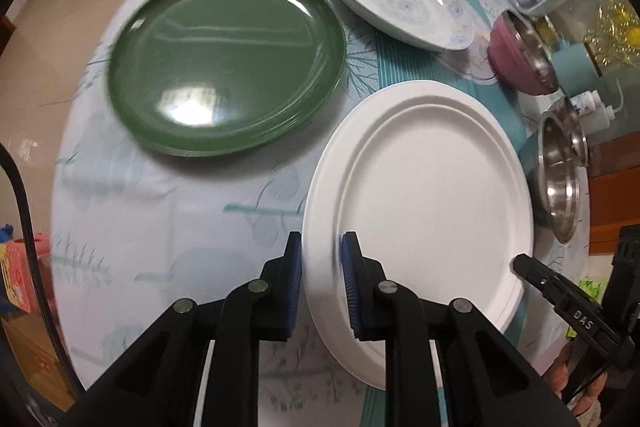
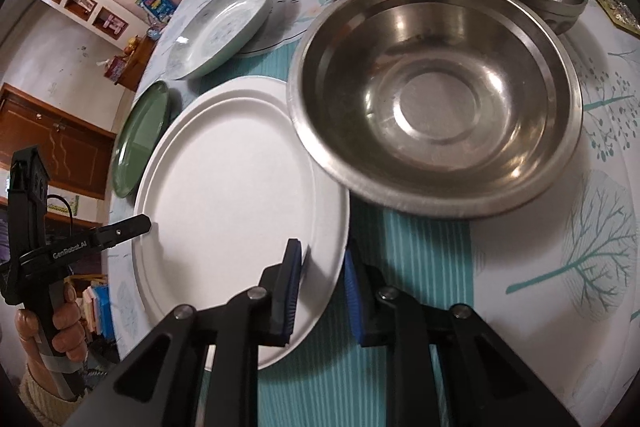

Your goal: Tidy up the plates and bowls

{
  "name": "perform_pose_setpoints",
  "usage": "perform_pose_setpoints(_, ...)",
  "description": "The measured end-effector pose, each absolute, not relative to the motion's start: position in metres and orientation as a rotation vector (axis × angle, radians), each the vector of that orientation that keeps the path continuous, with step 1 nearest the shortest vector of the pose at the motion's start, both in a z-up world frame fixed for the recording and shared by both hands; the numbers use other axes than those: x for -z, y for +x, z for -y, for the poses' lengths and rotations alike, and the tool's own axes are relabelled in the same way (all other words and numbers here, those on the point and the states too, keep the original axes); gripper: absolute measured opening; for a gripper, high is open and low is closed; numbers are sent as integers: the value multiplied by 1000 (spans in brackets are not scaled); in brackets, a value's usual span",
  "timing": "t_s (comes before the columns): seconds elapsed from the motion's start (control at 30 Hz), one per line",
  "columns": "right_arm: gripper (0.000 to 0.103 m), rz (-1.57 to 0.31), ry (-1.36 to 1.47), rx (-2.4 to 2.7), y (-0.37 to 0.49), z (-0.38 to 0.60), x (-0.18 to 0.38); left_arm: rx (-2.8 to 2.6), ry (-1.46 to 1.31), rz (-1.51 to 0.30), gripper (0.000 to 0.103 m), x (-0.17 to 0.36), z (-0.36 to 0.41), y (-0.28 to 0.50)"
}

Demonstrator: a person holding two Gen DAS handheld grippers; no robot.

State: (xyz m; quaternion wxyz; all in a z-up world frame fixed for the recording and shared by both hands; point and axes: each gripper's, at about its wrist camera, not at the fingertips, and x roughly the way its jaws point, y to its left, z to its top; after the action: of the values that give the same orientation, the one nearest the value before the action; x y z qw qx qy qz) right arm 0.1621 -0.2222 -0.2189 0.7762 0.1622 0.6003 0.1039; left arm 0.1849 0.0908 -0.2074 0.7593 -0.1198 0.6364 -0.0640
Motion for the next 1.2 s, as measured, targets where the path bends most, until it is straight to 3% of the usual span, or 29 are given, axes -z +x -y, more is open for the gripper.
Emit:
perform_pose_setpoints(0.43,22,-1316,205,-456,109,191,180,-50,-188,-1304,18,138,-110,53)
perform_pose_setpoints(0.77,22,-1363,61,-577,68,173,183,-194,-283,-1350,19,154,-126,-33)
perform_pose_setpoints(1.2,22,-1350,40,-480,52,132,181,-154,-213,-1346,21,172,-153,-28)
